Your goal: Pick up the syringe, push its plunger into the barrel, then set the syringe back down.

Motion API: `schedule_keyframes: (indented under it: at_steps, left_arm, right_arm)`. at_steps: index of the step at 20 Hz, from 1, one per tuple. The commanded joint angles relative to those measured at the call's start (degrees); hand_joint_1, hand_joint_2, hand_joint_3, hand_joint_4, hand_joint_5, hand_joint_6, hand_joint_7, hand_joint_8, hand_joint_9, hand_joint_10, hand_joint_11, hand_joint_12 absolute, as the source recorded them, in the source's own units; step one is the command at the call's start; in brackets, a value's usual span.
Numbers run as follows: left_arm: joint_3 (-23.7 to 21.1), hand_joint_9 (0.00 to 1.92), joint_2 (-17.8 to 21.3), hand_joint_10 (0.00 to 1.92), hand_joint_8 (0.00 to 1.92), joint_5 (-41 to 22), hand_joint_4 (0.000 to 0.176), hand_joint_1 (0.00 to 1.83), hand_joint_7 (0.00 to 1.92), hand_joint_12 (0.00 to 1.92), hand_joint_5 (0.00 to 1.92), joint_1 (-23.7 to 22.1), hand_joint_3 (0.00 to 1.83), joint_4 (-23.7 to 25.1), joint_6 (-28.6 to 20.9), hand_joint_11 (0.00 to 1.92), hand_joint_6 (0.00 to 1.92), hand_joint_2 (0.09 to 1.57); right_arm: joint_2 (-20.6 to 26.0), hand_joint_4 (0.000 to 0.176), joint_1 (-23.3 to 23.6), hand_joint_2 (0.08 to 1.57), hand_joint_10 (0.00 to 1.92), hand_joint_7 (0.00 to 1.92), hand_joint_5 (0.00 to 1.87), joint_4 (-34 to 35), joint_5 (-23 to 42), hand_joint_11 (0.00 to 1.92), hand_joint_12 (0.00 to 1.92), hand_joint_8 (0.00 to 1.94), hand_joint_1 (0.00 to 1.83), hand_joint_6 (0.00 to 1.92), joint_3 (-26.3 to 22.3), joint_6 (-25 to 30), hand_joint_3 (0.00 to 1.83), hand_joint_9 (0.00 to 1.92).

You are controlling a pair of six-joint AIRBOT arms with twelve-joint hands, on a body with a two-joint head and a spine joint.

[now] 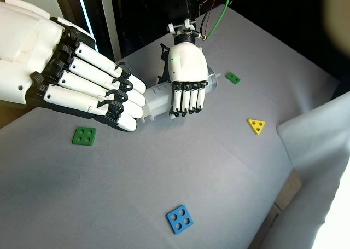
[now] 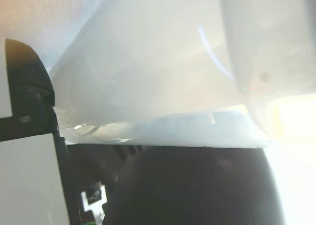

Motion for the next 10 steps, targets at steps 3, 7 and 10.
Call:
schedule_keyframes:
  at_steps: [3,7,10]
  left_arm:
    - [-0.04,0.59,-0.24,1.64,1.68,-4.19,0.0,1.32,0.61,1.39,0.73,-0.32,0.0,3.69,-0.19,0.47,1.15,1.28]
    - [-0.08,0.52,-0.23,1.31,1.56,-4.39,0.0,1.2,0.67,1.34,0.81,-0.08,0.0,3.68,-0.19,0.37,1.15,1.24]
    - [-0.17,0.43,-0.23,0.7,0.67,-4.39,0.0,1.01,0.53,1.1,0.53,-0.04,0.0,3.68,-0.19,0.16,0.59,1.11]
  right_arm:
    - [0.02,0.0,1.0,1.23,0.0,0.26,0.29,2.4,0.31,0.0,0.58,0.0,0.0,0.0,0.0,0.23,0.0,0.21]
    - [0.04,0.0,1.07,1.23,0.0,0.24,0.28,2.4,0.29,0.0,0.52,0.0,0.0,0.0,-0.02,0.23,0.0,0.19]
    - [0.04,0.0,1.07,1.23,0.01,0.25,0.29,2.4,0.29,0.0,0.54,0.0,0.0,0.0,-0.03,0.23,0.0,0.2]
